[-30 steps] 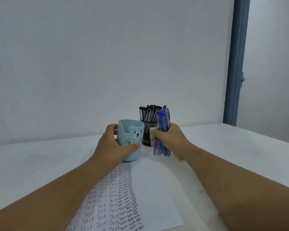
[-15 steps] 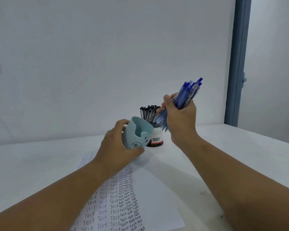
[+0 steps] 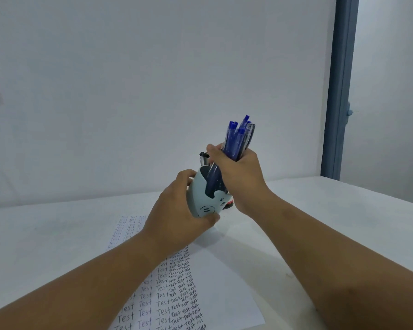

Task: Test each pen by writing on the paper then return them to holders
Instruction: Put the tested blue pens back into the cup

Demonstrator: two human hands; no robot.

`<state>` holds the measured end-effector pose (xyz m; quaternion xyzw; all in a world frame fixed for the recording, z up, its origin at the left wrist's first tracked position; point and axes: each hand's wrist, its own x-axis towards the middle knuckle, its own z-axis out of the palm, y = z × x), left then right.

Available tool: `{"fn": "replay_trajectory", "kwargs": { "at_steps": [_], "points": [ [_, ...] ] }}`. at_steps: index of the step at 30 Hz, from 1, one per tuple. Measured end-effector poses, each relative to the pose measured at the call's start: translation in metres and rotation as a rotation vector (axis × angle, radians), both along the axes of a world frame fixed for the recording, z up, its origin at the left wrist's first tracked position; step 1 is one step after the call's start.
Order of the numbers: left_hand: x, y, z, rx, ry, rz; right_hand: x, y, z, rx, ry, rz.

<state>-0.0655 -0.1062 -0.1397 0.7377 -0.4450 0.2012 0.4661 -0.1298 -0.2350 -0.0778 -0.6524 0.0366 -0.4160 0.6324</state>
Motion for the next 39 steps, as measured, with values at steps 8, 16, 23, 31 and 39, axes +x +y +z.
{"fn": "replay_trajectory", "kwargs": {
  "at_steps": [8,16,23,31,39],
  "points": [
    [0.002,-0.004,-0.001,-0.084,0.068,0.033,0.003,-0.001,-0.011,0.002,0.199,0.109],
    [0.005,-0.003,-0.001,-0.083,0.087,0.035,0.004,-0.003,-0.011,0.133,0.108,0.176],
    [0.002,-0.002,-0.001,-0.057,0.076,0.027,0.006,-0.008,-0.013,0.12,-0.007,0.074],
    [0.0,-0.001,-0.001,-0.053,0.091,0.027,0.006,-0.012,-0.006,0.104,-0.147,-0.021],
    [0.001,0.0,-0.001,-0.04,0.086,0.033,0.01,-0.012,-0.015,-0.128,-0.052,0.026]
  ]
}}
